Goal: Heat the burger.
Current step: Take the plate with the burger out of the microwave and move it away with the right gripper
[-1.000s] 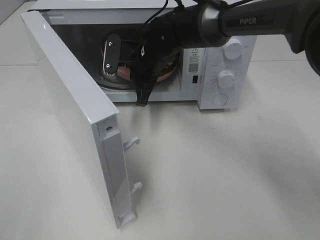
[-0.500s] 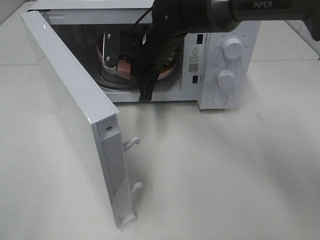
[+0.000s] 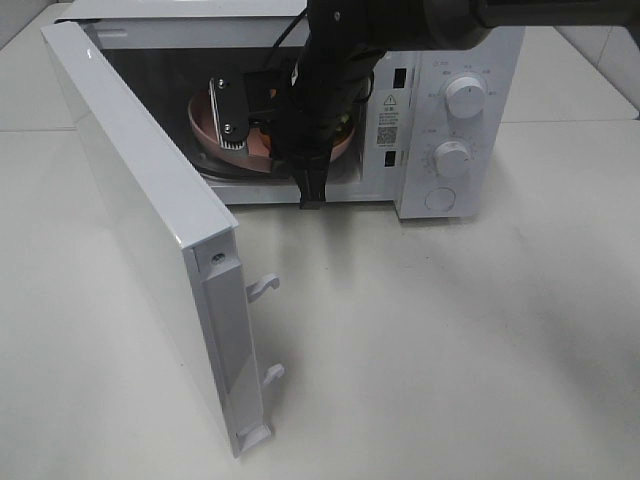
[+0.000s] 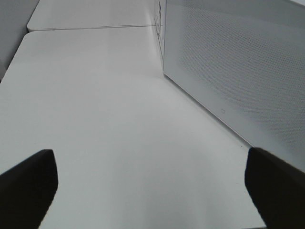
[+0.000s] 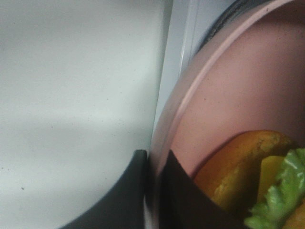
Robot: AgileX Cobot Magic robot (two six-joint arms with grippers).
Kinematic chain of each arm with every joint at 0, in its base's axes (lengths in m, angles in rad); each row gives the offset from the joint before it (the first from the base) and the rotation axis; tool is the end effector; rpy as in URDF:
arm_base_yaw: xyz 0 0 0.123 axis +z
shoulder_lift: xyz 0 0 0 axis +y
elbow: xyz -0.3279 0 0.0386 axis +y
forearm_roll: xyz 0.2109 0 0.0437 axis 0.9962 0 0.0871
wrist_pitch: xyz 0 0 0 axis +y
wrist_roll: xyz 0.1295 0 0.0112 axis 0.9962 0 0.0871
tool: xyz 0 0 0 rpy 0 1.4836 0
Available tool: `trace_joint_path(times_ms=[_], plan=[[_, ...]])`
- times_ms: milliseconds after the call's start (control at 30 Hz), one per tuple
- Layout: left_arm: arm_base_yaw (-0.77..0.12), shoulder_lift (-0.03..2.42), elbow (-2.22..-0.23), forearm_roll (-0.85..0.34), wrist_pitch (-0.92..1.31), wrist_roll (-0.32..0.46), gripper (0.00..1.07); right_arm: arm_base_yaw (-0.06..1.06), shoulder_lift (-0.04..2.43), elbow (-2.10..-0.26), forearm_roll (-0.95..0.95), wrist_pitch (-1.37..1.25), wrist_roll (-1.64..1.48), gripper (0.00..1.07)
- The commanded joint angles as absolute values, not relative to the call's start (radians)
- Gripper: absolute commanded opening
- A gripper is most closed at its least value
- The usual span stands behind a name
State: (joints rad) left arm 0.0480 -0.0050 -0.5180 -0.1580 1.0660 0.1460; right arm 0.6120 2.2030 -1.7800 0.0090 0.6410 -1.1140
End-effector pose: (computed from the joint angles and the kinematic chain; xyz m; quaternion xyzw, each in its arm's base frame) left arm -0.0504 -0.0204 0.2470 0.0456 0.8447 -0.0274 0.5326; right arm 0.4152 0.2923 0.2102 -0.7248 0.6237 -0.0692 0.2844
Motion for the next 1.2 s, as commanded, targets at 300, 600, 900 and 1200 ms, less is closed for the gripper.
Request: trace_joint_path(times_ms=[300, 600, 900, 1200], plan=[[0.053, -0.008, -0.516, -0.167, 1.07, 0.141, 1.0, 0.608, 2.098, -1.683, 0.0, 0.652, -1.318, 0.0], [0.053, -0.008, -0.516, -0.167, 1.07, 0.141, 1.0, 0.608, 2.001, -1.468, -0.026, 0.512, -1.363, 0.0], [0.053, -0.008, -0.516, -0.167, 1.07, 0.141, 1.0, 0.608, 1.879, -1.276, -0.059, 0.423, -1.404, 0.0], [0.053, -0.008, -0.516, -0.167, 1.07, 0.141, 1.0, 0.609, 1.769, -1.094, -0.052, 0.32, -1.407, 0.0]])
